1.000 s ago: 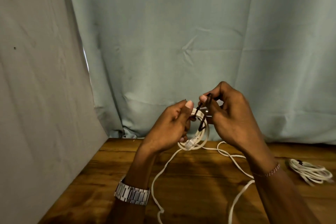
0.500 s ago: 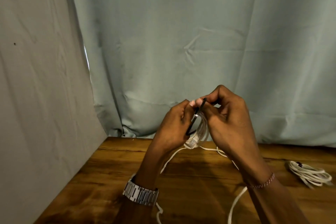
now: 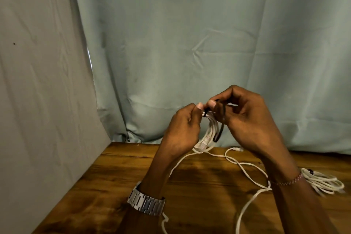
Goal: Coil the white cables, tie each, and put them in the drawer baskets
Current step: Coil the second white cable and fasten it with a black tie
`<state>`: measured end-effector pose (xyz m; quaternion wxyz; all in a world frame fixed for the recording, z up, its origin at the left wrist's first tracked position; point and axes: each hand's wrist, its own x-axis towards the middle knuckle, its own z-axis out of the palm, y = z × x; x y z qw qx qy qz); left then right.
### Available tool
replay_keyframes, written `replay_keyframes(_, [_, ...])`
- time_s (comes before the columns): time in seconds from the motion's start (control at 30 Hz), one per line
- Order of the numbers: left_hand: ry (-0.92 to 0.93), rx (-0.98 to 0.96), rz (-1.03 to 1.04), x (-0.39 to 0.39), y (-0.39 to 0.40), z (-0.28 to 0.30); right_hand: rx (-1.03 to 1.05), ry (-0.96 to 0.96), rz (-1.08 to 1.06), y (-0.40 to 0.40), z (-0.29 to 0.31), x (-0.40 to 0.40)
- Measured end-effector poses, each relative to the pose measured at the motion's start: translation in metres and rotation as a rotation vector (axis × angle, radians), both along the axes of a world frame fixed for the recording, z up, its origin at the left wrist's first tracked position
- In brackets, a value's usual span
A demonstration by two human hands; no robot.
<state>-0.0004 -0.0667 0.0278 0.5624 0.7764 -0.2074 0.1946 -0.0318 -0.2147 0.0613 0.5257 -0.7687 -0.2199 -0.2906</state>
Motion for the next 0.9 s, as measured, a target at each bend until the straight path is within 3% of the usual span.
replay_keyframes(0.23, [0.015,-0.012,0.001,-0.004,0.000,0.003,0.001,0.017,-0.043,-0.007,0.002,0.002])
replay_keyframes(0.67, [0.004,-0.091,0.097,-0.003,0.003,0.007,-0.277,-0.030,0.011,-0.003,0.001,-0.006])
replay_keyframes(0.9, [0.085,-0.238,0.012,0.000,0.008,0.006,-0.470,-0.162,-0.183,0.001,-0.009,0.004])
